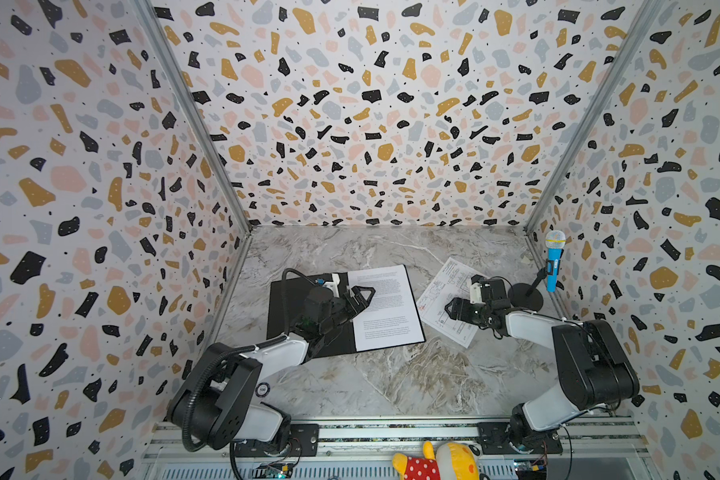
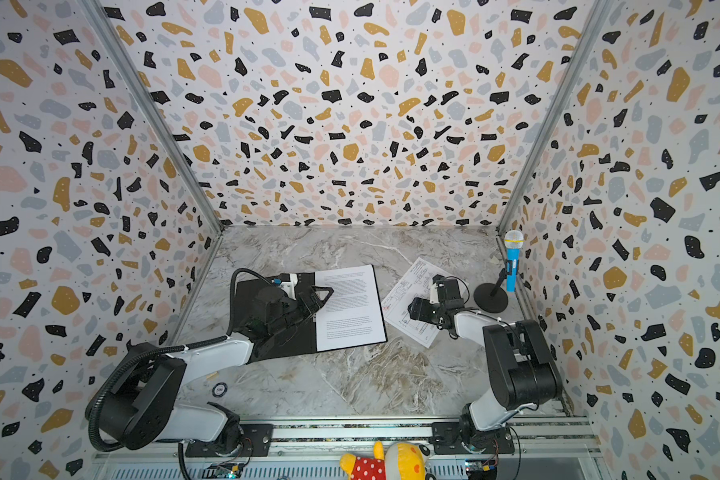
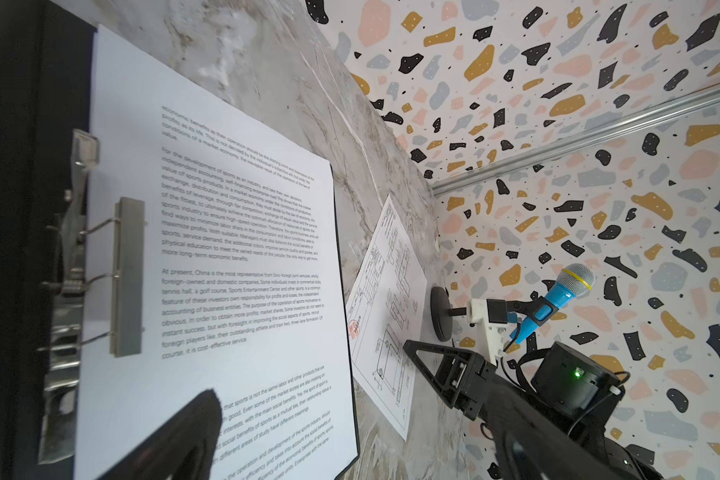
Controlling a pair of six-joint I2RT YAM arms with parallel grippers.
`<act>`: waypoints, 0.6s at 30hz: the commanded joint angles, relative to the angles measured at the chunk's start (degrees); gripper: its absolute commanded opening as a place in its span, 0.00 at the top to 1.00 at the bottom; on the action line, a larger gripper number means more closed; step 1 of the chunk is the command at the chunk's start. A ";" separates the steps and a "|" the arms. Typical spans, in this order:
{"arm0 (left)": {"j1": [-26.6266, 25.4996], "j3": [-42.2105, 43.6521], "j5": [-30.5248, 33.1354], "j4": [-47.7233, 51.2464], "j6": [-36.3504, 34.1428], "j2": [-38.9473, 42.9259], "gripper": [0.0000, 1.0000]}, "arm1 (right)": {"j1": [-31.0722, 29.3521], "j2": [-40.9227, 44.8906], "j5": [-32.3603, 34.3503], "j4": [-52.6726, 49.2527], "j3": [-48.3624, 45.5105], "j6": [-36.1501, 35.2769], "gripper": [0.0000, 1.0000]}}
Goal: Put the files into the folder
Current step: 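Release the sheet and move the right gripper to the drawing sheet, then swing the left gripper over to the drawing sheet beside the right gripper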
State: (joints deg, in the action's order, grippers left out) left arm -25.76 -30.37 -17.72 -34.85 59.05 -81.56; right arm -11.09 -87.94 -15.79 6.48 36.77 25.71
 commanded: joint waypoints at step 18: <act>-11.97 -33.66 0.25 11.13 -13.91 -22.73 0.00 | 8.55 17.94 0.87 -11.75 -2.73 -1.02 0.14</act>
State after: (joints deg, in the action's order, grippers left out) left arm -35.55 -58.13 -17.56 -28.93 51.66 -101.75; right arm -5.30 -71.64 -15.57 -2.26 34.11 25.41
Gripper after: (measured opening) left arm 0.997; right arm 0.861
